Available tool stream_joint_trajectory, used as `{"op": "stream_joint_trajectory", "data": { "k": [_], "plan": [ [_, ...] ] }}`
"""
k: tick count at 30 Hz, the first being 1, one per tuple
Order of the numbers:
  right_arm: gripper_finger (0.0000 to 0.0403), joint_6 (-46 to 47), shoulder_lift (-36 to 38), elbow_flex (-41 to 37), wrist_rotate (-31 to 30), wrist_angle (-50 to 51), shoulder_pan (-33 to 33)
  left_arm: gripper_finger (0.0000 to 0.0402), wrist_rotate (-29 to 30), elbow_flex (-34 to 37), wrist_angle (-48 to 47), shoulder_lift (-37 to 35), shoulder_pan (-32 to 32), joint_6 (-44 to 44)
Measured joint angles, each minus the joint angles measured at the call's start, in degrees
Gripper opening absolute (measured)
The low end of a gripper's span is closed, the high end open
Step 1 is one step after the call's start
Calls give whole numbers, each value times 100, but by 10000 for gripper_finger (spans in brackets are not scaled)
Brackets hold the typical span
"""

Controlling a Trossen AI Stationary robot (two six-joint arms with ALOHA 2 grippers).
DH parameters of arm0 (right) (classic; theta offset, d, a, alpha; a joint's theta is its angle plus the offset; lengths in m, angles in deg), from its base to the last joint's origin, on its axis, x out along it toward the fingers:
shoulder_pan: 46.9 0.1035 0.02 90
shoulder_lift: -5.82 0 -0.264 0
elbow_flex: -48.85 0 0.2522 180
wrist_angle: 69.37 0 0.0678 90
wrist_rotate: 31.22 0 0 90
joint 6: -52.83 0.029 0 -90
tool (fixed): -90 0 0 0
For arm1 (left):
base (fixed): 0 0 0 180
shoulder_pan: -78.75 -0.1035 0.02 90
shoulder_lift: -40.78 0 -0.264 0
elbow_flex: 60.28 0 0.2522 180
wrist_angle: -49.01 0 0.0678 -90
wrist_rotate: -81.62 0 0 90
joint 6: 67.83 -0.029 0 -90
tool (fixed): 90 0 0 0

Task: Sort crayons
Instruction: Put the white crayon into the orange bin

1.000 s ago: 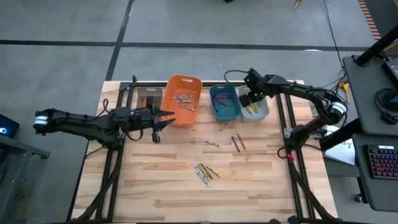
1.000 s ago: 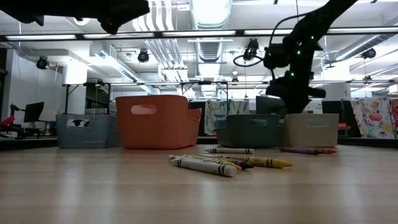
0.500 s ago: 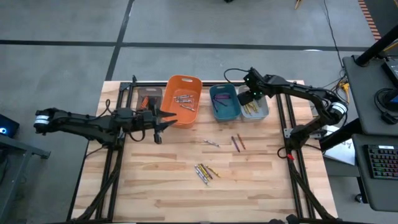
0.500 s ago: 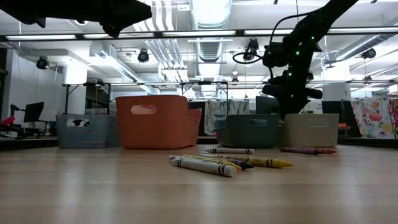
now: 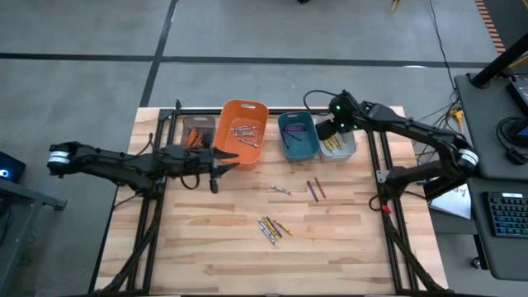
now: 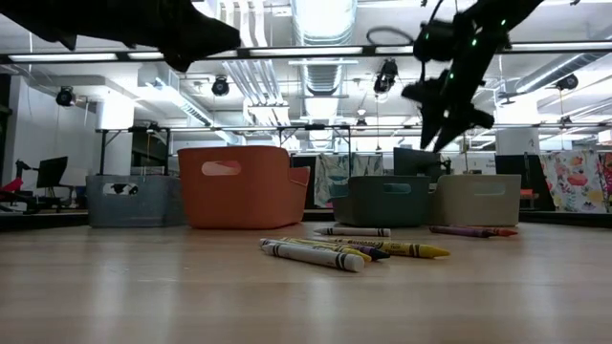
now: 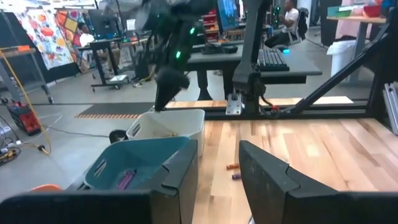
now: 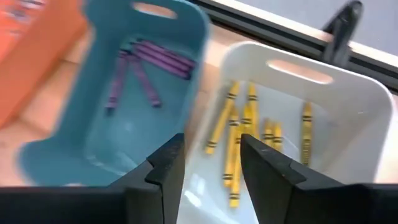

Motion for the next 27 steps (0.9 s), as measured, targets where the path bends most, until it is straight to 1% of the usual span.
{"op": "stream_joint_trajectory", "data": {
  "k": [4,7,10,16,24,27],
  "plan": [
    [139,252,328,2,2,-66,523,100,0,0,125,131,0,0],
    [141,527,420,4,2,-189,1024,100,0,0,153,192,0,-2],
    [141,862,396,4,-1,-528,1626,100,0,2,178,211,0,-2],
    [139,1016,158,4,112,-1479,2733,100,0,1,184,202,0,-2],
    [137,1492,-328,4,121,-2100,3516,100,0,2,422,202,0,-2],
    [137,1516,-591,4,304,-2203,3683,100,0,1,580,194,0,-5]
  ]
}}
